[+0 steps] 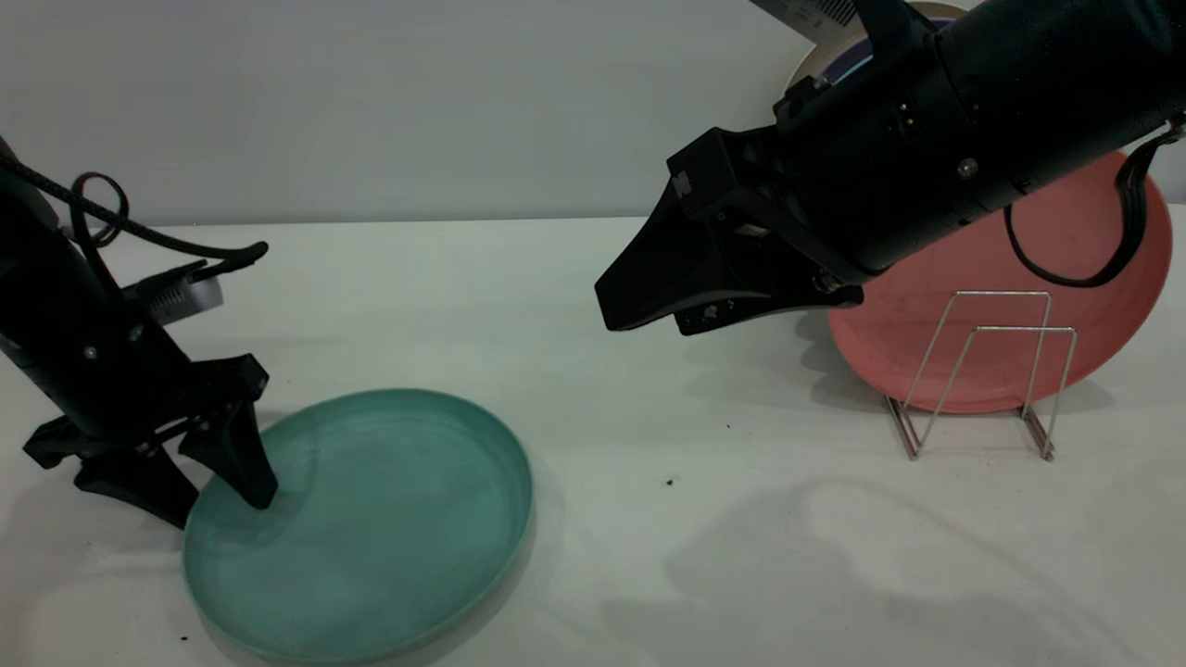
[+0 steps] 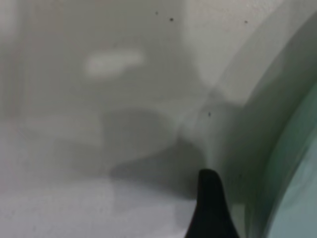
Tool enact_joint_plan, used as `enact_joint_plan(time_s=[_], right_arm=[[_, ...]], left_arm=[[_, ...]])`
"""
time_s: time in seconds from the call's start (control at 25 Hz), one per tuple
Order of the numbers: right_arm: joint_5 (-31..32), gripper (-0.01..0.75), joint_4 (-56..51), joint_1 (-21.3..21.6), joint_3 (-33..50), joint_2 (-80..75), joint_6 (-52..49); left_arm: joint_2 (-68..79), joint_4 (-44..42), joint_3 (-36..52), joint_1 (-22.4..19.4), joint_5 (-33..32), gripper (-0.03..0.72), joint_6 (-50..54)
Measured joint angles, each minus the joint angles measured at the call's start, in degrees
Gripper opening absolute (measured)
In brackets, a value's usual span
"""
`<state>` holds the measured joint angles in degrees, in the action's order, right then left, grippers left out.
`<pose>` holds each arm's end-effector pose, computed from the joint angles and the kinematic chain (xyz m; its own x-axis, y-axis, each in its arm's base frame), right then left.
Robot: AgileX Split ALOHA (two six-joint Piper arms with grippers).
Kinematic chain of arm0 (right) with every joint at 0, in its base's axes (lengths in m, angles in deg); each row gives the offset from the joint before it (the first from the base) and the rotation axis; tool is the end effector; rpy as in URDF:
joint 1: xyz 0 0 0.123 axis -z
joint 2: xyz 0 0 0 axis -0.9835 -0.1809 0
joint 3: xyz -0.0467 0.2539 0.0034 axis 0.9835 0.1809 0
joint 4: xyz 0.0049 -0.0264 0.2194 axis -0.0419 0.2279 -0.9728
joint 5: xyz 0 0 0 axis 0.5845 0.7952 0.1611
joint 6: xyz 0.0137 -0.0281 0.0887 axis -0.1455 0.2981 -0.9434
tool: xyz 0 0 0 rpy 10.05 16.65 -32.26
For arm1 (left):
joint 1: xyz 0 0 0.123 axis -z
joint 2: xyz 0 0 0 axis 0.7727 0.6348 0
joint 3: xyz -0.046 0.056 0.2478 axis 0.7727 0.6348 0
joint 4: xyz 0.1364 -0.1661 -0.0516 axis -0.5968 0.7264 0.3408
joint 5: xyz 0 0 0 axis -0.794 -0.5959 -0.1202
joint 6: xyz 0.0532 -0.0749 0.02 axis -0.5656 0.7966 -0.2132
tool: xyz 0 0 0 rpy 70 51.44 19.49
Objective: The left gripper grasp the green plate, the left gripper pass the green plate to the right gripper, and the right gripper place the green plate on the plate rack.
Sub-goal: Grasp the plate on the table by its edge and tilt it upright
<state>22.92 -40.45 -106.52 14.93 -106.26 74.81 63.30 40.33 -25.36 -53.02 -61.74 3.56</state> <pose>0.2495 0.1799 0.1730 -0.7707 -0.2230 -0.5969 -0.5671 0.6672 0.4830 0.3383 -0.0108 0.0363 -0.9896 -0.0976 -0.1058 -0.0658 0.9604 -0.2707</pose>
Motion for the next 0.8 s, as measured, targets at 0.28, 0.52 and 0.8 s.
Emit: enact_joint_plan(time_s=[0.28,0.52,0.8], right_arm=[[-2.28,0.497,-0.06,0.0,0.0,0.0,-0.38],[-1.67,0.497,-0.06,0.21,0.0,0.0,-4.92],[5.27,0.497,0.02,5.85,-0.23,-2.85,-8.15]], left_arm=[[1.38,3.11,-0.1,0.02,0.17,0.471,-1.95],[1.96,3.4,-0.31,0.02,0.22,0.242,-2.59],[1.7,3.57,-1.9,0.07,-4.25,0.03,-5.78]])
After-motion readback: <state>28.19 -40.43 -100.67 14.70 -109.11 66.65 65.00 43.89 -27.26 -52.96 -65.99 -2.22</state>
